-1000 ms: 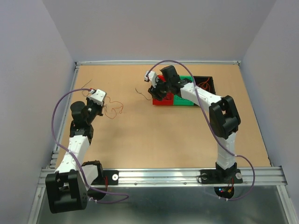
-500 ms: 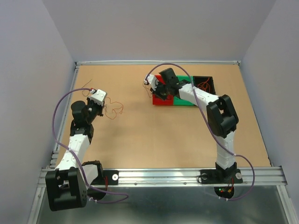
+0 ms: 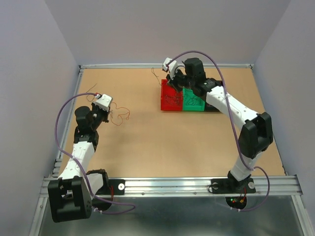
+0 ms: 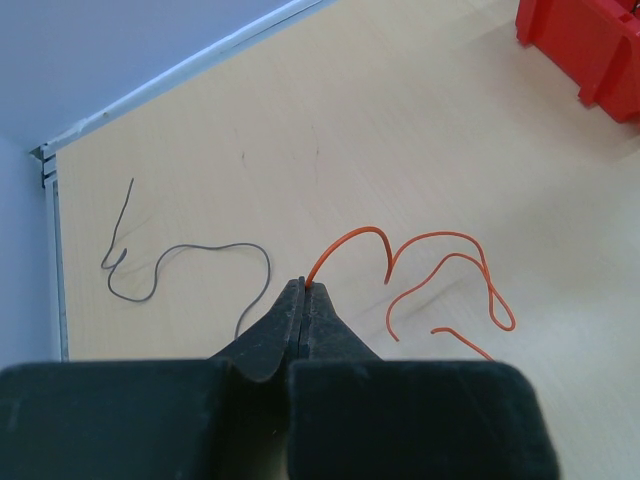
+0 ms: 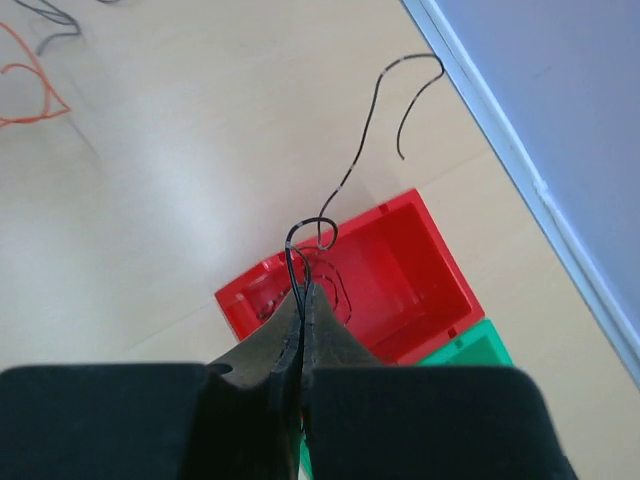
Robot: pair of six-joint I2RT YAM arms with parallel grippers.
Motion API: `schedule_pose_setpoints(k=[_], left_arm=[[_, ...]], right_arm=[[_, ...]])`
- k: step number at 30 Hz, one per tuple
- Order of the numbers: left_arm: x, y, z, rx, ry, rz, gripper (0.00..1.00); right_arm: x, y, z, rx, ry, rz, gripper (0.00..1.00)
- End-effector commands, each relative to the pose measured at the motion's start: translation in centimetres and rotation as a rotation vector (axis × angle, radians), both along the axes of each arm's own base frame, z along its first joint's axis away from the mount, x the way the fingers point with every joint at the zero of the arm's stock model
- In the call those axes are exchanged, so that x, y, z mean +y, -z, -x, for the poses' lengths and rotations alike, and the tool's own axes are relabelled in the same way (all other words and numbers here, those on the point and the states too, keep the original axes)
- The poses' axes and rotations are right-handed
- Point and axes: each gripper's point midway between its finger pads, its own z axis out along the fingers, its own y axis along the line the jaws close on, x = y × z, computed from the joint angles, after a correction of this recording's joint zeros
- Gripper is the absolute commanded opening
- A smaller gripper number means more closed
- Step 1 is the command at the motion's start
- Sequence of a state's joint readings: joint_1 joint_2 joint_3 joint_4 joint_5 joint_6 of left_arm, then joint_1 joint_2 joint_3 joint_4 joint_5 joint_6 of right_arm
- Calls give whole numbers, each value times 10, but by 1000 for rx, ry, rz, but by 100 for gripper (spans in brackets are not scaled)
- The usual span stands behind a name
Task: Untangle the cables
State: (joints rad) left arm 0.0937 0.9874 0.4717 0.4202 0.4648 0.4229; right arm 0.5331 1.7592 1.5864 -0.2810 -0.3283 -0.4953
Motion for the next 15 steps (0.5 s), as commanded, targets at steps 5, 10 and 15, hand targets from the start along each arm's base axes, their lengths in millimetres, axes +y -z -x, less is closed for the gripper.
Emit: schedule_pose_setpoints(k=[5, 10, 15], left_arm=[[0, -29, -6, -83, 14, -13, 0], [0, -30, -5, -88, 14, -15, 0], [-1, -29, -5, -82, 17, -13, 0]], right_arm=[[-31, 56, -34, 150, 130, -33, 0], [-31, 111, -54, 250, 199, 8, 1], [-35, 182, -73, 384, 308, 111, 1]])
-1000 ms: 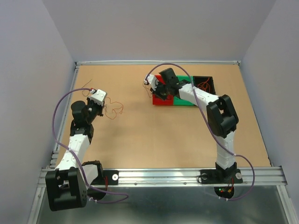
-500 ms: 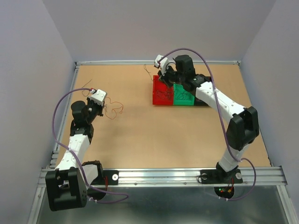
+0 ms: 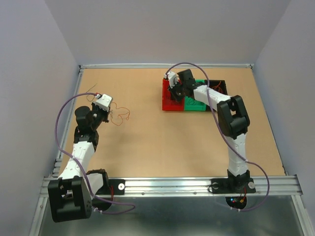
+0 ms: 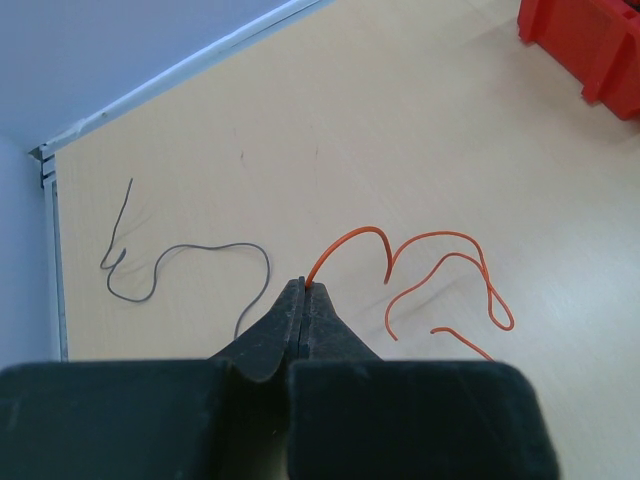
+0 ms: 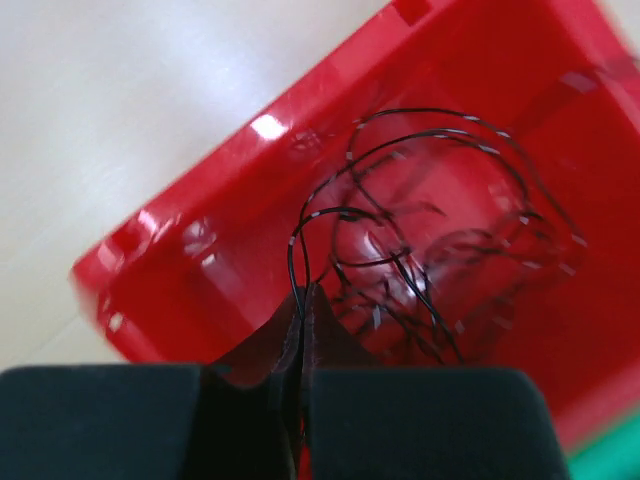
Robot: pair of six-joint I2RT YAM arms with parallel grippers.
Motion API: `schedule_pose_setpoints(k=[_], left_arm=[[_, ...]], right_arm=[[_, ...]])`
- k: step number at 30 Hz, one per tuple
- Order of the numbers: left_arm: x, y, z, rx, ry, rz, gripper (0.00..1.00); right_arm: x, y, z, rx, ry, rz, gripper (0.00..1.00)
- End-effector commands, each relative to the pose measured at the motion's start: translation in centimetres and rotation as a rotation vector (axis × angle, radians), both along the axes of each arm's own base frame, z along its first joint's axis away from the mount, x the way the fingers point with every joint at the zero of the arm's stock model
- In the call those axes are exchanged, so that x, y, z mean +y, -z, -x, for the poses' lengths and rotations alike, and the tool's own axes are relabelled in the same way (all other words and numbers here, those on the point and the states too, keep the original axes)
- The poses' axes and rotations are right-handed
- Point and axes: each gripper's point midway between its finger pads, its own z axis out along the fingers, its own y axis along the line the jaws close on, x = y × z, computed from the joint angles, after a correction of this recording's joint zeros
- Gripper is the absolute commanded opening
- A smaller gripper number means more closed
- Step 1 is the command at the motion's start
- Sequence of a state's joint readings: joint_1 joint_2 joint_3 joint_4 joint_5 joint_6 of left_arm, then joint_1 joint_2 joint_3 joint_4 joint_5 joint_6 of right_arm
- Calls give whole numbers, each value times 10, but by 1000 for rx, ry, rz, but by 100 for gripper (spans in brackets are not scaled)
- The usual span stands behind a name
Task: Untangle the cables
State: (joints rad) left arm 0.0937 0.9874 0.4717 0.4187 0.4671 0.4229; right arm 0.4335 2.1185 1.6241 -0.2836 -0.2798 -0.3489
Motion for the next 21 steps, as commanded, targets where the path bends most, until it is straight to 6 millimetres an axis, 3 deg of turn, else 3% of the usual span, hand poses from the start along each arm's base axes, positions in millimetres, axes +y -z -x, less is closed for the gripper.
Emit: schedule_pose_setpoints(k=[1, 5, 8, 11, 12, 15, 16, 17, 18, 19, 21], left_arm=[[0, -29, -6, -84, 16, -14, 0], [-1, -28, -6, -78, 18, -14, 0], [-2, -29, -5, -84, 23, -16, 0], [-2, -30, -4, -85, 27, -15, 0], [-3, -30, -4, -87, 29, -15, 0], [1, -34, -4, -95, 6, -12, 0], [5, -38, -5, -107, -18, -16, 0], [6, -41, -5, -111, -29, -10, 2], [7, -43, -4, -115, -35, -8, 2], [6, -46, -4, -124, -32, -8, 2], [5, -49, -4, -126, -31, 5, 3]], right_arm=[[5, 2, -35, -2, 102, 36, 0], [3, 54, -35, 90, 134, 143, 0], [3, 62, -29, 105, 118, 159, 1], [3, 42, -27, 80, 108, 142, 1], [4, 26, -24, 59, 102, 131, 1], [9, 9, -15, 32, 89, 135, 6], [11, -6, -13, 1, 80, 135, 11], [10, -7, -7, 0, 78, 148, 31], [14, -12, -4, -9, 75, 143, 39], [15, -29, -4, -33, 83, 118, 42], [14, -43, -3, -53, 91, 105, 46]])
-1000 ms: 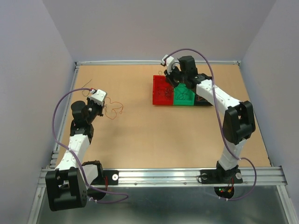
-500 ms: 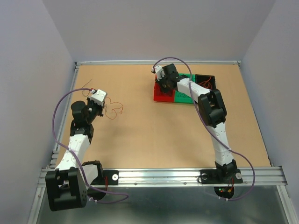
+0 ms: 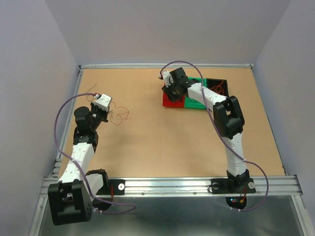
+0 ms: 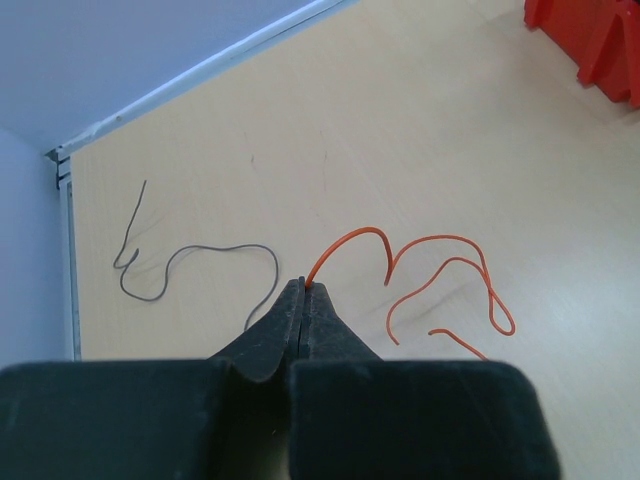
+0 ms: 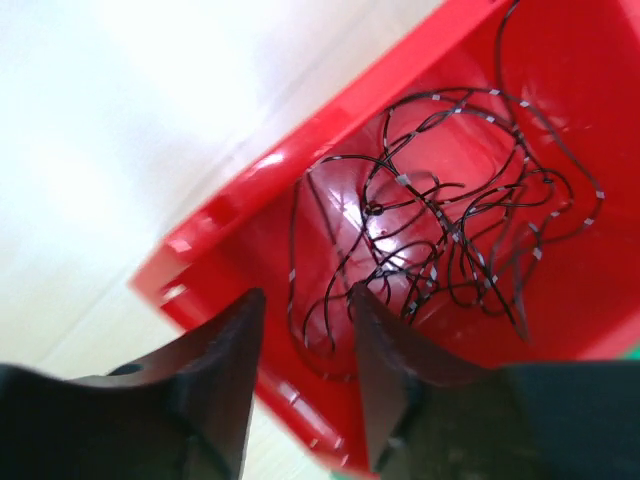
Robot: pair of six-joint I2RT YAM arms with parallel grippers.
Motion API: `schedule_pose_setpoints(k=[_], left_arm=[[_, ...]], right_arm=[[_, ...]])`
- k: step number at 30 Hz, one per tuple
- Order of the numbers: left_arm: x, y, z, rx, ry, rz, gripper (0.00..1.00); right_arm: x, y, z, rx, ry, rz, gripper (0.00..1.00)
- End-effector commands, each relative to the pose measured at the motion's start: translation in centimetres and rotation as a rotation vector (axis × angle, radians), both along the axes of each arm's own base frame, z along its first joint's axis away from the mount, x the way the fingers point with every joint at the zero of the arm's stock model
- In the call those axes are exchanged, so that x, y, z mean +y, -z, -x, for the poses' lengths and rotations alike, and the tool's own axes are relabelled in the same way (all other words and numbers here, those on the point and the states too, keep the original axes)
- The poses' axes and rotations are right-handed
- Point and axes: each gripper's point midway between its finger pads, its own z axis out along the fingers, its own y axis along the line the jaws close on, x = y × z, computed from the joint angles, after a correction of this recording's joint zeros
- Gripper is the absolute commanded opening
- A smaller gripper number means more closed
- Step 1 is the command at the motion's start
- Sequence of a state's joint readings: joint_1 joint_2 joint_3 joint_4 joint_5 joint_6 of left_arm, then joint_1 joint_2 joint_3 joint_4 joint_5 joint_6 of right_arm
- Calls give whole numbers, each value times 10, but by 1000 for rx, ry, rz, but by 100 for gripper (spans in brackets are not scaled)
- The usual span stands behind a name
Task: Untangle the cables
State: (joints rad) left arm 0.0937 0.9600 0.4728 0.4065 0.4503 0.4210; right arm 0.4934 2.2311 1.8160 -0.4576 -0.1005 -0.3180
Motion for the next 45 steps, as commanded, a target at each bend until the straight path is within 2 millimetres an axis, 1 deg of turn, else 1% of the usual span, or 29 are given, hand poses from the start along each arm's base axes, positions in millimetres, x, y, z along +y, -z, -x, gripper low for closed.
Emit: schedule_pose_setpoints(k=[1, 2, 4, 5, 6, 7, 8, 9, 10, 11, 12, 13, 14, 15, 16, 17, 18, 19, 21, 22, 25, 26, 27, 32, 36, 38, 39, 42, 45], left_arm=[[0, -49, -8, -120, 2, 9, 3], [-4, -48, -7, -98, 24, 11, 4], [-17, -58, -11, -92, 93, 6, 3], [-23, -59, -11, -77, 113, 8, 2], [-37, -63, -11, -83, 155, 6, 2], [-44, -73, -14, -98, 169, 4, 2], [-55, -78, -14, -107, 195, 2, 2], [-73, -83, -12, -114, 239, -1, 2], [-82, -94, -16, -132, 258, -5, 2], [-94, -98, -16, -136, 285, -2, 2], [-113, -95, -17, -121, 343, 1, 2], [-126, -108, -19, -140, 380, 6, 2], [-137, -111, -20, -143, 413, 14, 1], [-148, -113, -21, -143, 444, 22, 1], [-171, -115, -20, -153, 518, 36, 1], [-182, -109, -23, -134, 545, 56, 1], [-192, -116, -18, -155, 568, 69, 1], [-207, -109, -17, -141, 599, 78, 1], [-224, -103, -15, -133, 619, 112, 0], [-230, -97, -11, -119, 634, 124, 0], [-258, -91, 14, -120, 706, 160, 0], [-257, -89, 15, -113, 697, 162, 0], [-265, -89, 23, -121, 717, 167, 0], [-266, -102, 33, -137, 717, 250, 0], [-265, -109, 31, -161, 665, 350, 0], [-263, -112, 28, -178, 631, 389, 0], [-261, -120, 28, -197, 616, 431, 0], [-262, -123, 31, -210, 615, 465, 0], [-267, -127, 36, -197, 629, 509, 0]], right_arm=[[5, -69, 5, -117, 7, -43, 49], [3, -78, 5, -135, 12, -45, 52], [2, -89, 8, -154, 6, -59, 73], [2, -110, 12, -188, -1, -84, 82], [5, -110, 20, -174, -35, -104, 95], [8, -119, 25, -190, -68, -124, 100], [15, -135, 36, -197, -125, -171, 100], [18, -142, 44, -202, -162, -193, 100], [19, -137, 54, -197, -208, -205, 100], [27, -159, 72, -218, -286, -275, 100], [33, -171, 77, -263, -329, -323, 100], [35, -171, 87, -262, -351, -359, 100], [38, -161, 107, -222, -404, -404, 100], [40, -164, 116, -223, -433, -434, 100], [40, -168, 128, -238, -468, -465, 100], [44, -181, 140, -261, -525, -513, 100], [44, -171, 146, -225, -526, -521, 100], [44, -187, 151, -267, -539, -552, 100], [42, -187, 159, -273, -552, -576, 100], [42, -194, 162, -292, -552, -594, 100], [45, -193, 172, -261, -583, -636, 100], [46, -192, 171, -253, -578, -640, 100], [48, -193, 176, -235, -599, -657, 100], [53, -187, 186, -168, -632, -699, 100], [61, -186, 189, -119, -634, -747, 100], [64, -183, 191, -110, -636, -751, 97], [66, -182, 189, -118, -626, -747, 96], [70, -179, 189, -118, -619, -757, 91], [73, -178, 192, -112, -625, -767, 81]])
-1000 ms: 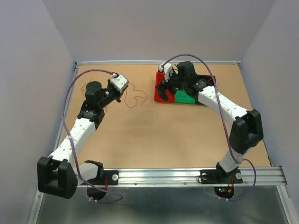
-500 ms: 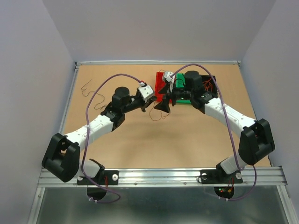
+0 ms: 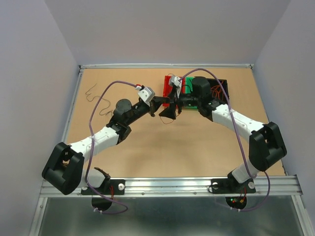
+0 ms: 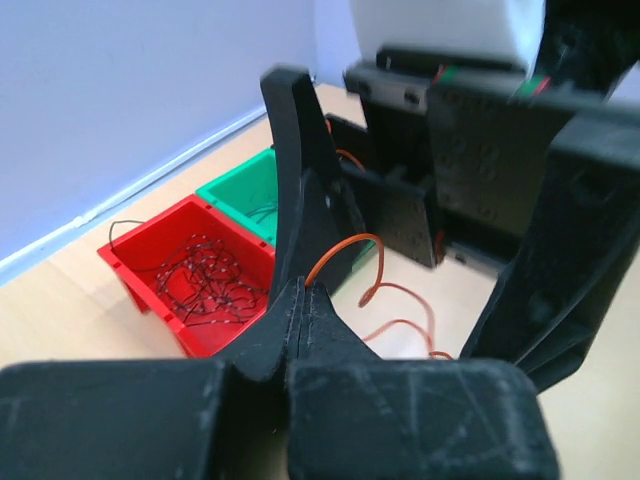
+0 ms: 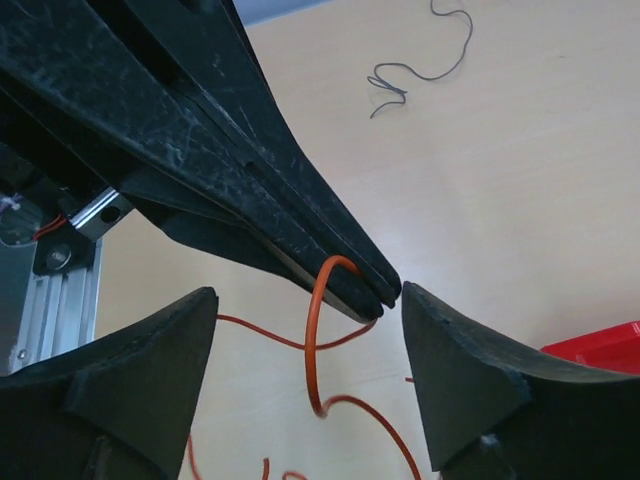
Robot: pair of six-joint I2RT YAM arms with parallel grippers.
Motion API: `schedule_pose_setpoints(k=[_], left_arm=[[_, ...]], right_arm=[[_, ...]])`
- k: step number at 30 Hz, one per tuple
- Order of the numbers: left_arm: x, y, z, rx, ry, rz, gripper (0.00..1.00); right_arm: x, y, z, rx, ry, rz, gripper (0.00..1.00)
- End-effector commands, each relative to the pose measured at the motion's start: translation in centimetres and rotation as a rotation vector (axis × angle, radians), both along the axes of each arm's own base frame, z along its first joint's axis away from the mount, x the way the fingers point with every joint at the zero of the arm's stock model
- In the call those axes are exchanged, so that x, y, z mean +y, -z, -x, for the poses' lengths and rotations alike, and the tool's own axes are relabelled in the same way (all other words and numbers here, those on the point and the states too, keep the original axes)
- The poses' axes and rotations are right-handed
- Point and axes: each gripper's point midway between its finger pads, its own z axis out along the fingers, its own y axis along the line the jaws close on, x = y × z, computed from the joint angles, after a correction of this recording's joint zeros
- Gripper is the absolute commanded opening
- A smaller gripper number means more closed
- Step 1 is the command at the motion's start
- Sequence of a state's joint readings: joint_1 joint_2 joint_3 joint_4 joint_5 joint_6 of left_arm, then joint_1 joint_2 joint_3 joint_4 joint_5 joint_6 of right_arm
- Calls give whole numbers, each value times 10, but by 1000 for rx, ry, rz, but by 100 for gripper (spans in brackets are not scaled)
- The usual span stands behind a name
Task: Untangle the cables
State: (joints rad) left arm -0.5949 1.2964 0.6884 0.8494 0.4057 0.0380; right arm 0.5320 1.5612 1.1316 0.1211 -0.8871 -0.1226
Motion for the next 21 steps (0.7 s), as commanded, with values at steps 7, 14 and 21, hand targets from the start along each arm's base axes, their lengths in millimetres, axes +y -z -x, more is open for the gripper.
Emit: schedule_pose_setpoints(k=[7, 14, 21], left_arm=[[-4, -47, 15, -65, 36, 167, 3], [41, -46, -25, -89, -246, 65, 89], [142, -54, -59, -105, -625, -71, 99]], right_arm=[[11, -7, 0, -24, 20, -42, 1], [-28, -7, -63, -47, 380, -4, 0], [-150, -14, -164, -69, 900, 40, 1]])
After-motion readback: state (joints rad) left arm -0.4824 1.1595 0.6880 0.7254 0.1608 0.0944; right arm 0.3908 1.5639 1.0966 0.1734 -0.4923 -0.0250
